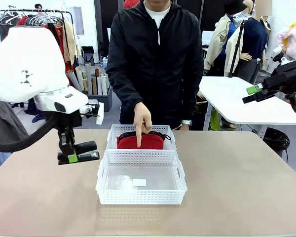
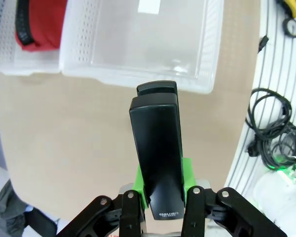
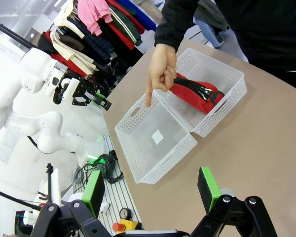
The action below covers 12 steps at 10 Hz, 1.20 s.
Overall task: Distribute items into two baskets.
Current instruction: Place the picked Stapler into the Organizing basket as instructed by the person.
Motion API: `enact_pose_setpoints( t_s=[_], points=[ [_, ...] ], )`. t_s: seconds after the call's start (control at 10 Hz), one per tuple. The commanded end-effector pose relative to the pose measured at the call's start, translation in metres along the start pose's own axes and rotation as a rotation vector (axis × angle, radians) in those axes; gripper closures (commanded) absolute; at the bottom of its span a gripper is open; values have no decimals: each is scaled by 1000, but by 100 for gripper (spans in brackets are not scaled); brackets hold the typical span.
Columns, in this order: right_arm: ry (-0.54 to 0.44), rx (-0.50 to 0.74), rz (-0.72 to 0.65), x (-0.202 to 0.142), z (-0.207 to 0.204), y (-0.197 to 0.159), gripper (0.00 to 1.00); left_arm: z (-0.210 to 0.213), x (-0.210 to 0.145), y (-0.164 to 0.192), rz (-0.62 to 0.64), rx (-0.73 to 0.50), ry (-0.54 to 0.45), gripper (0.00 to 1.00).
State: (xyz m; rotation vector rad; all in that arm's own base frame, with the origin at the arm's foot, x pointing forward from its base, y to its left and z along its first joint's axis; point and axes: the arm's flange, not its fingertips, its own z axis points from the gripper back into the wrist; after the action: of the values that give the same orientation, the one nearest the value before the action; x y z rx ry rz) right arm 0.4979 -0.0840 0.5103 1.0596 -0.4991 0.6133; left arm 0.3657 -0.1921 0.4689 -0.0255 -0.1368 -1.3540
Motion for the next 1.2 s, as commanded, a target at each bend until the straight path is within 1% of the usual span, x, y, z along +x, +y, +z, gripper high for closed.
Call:
enact_pose_setpoints(
  t_s=[0.0,0.5,0.8,1.1],
  points=[
    [-1,-1,2,0,1,2,0,1,24,11,-35,-25,-37,100],
    [-1,-1,2,0,1,2,0,-15,81,7,-99,-40,-69,100],
    [-1,-1,2,0,1,2,0,-29,116,-3,-136,-38,-80,100],
    [-1,-1,2,0,1,2,0,-42,143,-8,-181,-39,-129,100]
  ],
)
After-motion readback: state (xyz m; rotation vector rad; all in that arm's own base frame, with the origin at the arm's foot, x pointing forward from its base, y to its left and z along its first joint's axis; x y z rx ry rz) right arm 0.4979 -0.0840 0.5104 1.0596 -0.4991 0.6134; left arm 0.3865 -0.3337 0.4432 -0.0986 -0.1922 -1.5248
